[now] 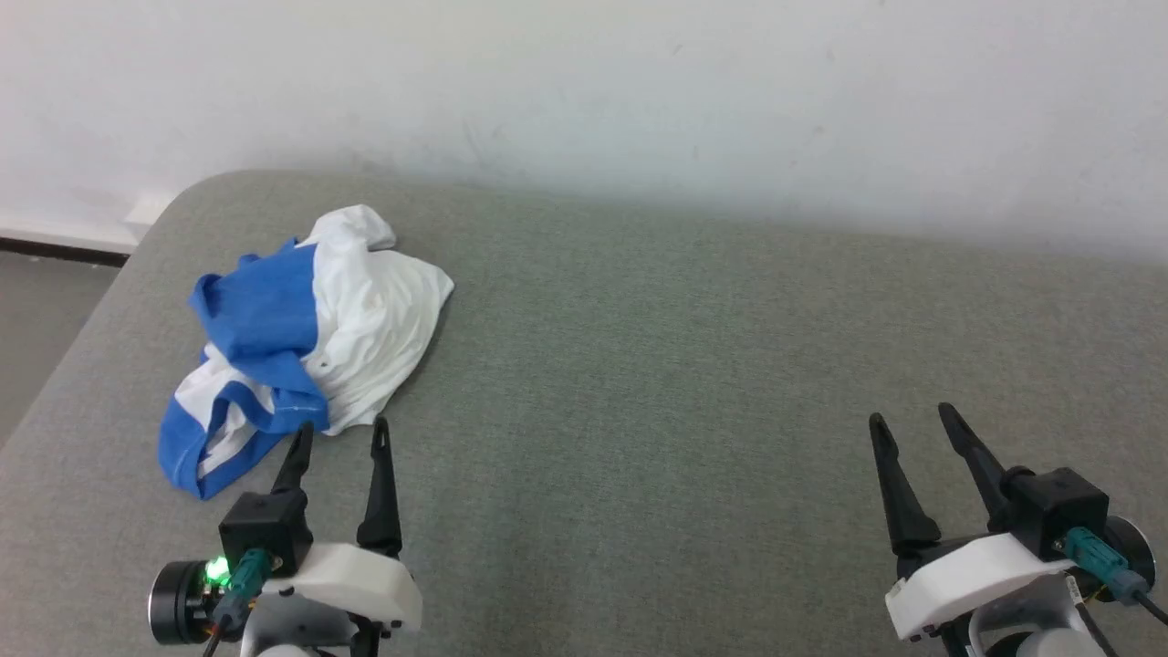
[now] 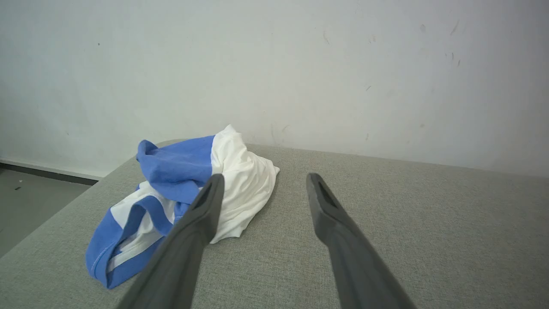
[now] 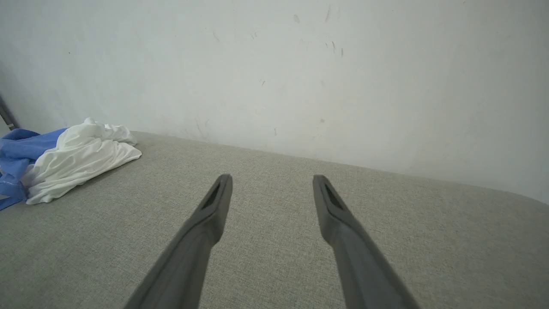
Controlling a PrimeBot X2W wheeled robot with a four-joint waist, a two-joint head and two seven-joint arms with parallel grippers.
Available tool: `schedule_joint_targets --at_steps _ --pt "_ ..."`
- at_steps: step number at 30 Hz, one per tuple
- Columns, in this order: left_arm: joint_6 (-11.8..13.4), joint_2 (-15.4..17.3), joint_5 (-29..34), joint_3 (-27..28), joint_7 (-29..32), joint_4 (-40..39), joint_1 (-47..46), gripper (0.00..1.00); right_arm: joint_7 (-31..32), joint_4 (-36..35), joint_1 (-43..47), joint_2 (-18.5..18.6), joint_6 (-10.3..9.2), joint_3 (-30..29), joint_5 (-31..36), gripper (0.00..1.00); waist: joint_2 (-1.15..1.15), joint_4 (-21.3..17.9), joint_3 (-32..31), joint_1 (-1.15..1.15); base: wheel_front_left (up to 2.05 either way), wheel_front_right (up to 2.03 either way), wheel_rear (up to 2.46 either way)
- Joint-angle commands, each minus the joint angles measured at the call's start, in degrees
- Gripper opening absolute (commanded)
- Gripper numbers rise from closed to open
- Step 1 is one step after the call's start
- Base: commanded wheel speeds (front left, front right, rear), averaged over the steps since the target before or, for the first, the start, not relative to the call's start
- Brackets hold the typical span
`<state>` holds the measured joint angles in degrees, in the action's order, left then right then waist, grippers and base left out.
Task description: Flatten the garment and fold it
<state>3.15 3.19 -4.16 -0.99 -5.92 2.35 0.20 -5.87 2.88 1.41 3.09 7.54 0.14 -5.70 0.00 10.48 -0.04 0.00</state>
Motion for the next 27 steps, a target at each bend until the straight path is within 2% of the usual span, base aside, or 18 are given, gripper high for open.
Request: schedule_joint_targets --at_steps 1,27 --pt "0.5 -0.1 -0.8 0.1 -0.7 0.1 1.2 1.0 -0.7 0.3 0.4 -0.1 -0.02 0.1 -0.7 1.0 0.0 1.5 0.0 0.0 0.0 0.0 0.0" --pt "1.9 -0.2 -2.8 -0.4 -3.7 0.9 2.6 1.0 -3.7 1.8 1.0 -0.1 -0.03 1.9 -3.3 1.0 0.0 10.6 -0.6 0.0 0.0 0.0 0.0"
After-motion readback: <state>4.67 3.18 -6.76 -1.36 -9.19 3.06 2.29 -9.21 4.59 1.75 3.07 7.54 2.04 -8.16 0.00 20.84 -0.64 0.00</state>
